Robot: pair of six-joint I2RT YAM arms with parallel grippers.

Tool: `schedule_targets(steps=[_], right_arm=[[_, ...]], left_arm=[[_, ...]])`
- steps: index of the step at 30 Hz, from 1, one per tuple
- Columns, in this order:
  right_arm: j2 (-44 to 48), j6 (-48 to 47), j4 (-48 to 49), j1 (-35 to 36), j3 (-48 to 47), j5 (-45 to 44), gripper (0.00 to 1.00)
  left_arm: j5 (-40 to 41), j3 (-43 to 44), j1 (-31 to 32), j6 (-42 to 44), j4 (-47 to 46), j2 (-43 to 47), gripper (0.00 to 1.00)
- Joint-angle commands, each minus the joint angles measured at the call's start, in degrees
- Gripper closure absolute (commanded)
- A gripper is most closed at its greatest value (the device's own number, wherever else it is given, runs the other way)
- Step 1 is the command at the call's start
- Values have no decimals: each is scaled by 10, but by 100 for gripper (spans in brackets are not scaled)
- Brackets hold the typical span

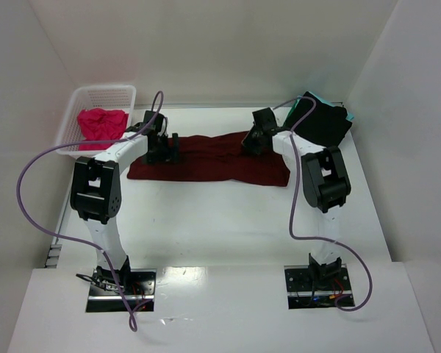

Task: Fold and stack the t-shirts
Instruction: Fold the other side of the tshirt into a rectangle, then rotate the tshirt 90 degrees

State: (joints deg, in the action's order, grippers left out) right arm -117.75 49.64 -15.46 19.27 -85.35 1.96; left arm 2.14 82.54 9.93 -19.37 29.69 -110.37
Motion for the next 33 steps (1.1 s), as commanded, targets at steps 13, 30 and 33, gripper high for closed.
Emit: schedule_targets(steps=[13, 30, 33], right_arm=[[-82, -42, -30, -12, -234, 5, 15], [211, -30, 17, -44, 61, -38, 3], [249, -30, 11, -49, 82, -29, 3]], left_arm=[[38, 42, -2, 41, -5, -1, 1], [16, 115, -15, 269, -29, -124, 0], [63, 115, -8, 283, -27, -145, 0]])
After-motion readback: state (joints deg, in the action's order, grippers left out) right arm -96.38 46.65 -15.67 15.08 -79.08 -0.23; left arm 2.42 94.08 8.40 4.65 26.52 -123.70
